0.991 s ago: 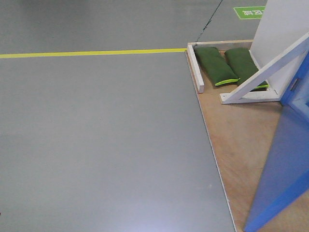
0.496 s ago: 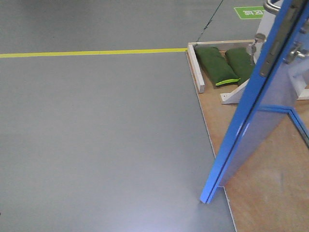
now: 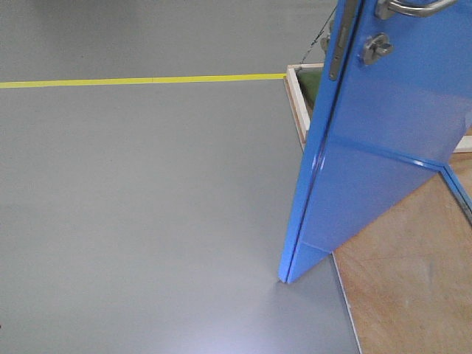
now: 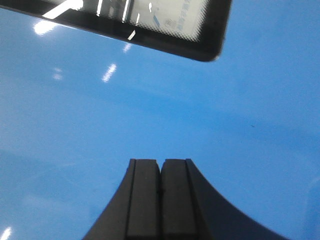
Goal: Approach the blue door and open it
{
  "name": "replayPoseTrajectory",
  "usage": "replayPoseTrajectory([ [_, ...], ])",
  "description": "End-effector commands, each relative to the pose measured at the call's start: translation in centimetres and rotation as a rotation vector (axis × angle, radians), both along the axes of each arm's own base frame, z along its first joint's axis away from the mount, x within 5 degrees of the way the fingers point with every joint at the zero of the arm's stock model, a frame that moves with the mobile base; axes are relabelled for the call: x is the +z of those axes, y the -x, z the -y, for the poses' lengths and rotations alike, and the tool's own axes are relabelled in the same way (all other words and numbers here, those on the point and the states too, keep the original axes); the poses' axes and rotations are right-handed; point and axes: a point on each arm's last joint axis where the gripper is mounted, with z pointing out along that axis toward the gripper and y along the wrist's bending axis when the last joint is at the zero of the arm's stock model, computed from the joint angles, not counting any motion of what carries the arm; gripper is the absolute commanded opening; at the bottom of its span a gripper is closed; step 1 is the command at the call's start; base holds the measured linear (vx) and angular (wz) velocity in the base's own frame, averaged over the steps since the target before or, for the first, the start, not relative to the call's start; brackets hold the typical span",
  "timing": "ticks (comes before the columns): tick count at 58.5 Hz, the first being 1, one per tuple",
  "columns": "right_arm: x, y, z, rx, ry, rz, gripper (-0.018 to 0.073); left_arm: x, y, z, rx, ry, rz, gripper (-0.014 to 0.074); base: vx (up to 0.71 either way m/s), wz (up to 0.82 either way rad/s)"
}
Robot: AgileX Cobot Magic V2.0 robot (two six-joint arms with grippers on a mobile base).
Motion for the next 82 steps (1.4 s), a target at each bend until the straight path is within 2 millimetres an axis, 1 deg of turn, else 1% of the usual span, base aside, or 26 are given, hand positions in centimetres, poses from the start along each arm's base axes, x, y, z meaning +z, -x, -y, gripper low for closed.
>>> replayPoseTrajectory([
  [1, 1.9, 0.3, -0.5, -0.009, 0.008, 0.065, 0.0012, 1.7, 0.1, 0.1, -0.006, 0.003, 0.125, 0.0073, 0.00, 0.00],
  [6, 1.9, -0.6, -0.6, 0.002, 0.008, 0.067, 0.0012, 1.7, 0.1, 0.1, -0.006, 0.003, 0.125, 0.0073, 0.00, 0.00],
  [11, 2.3, -1.6, -0.4, 0.005, 0.005, 0.086, 0.0012, 1.7, 0.1, 0.1, -0.006, 0.003, 0.125, 0.0073, 0.00, 0.00],
  [17, 3.2, -2.7, -0.7, 0.020, 0.014, 0.120, 0.0012, 1.7, 0.1, 0.1, -0.006, 0.003, 0.125, 0.0073, 0.00, 0.00],
  [20, 3.5, -3.2, -1.1, 0.037, 0.017, 0.133, 0.0012, 1.7, 0.1, 0.1, -0.006, 0.003, 0.125, 0.0073, 0.00, 0.00],
  [21, 3.8, -4.2, -2.2, 0.090, 0.024, 0.145, 0.0012, 1.7, 0.1, 0.1, -0.006, 0.003, 0.125, 0.0073, 0.00, 0.00],
  [32, 3.4, -5.6, -4.0, 0.146, 0.024, 0.142, 0.0012, 1.7, 0.1, 0.1, -0.006, 0.003, 0.125, 0.0073, 0.00, 0.00],
  [35, 3.2, -6.0, -4.2, 0.151, 0.023, 0.140, 0.0012, 1.7, 0.1, 0.1, -0.006, 0.003, 0.125, 0.0073, 0.00, 0.00],
  [43, 2.7, -7.0, -4.0, 0.148, 0.022, 0.135, 0.0012, 1.7, 0.1, 0.1, -0.006, 0.003, 0.125, 0.0073, 0.00, 0.00],
  [52, 2.1, -7.4, -4.0, 0.155, 0.021, 0.121, 0.0012, 1.7, 0.1, 0.1, -0.006, 0.003, 0.125, 0.0073, 0.00, 0.00],
  [82, 2.2, -7.4, -4.0, 0.160, 0.022, 0.120, 0.0012, 1.7, 0.1, 0.1, -0.006, 0.003, 0.125, 0.0073, 0.00, 0.00],
])
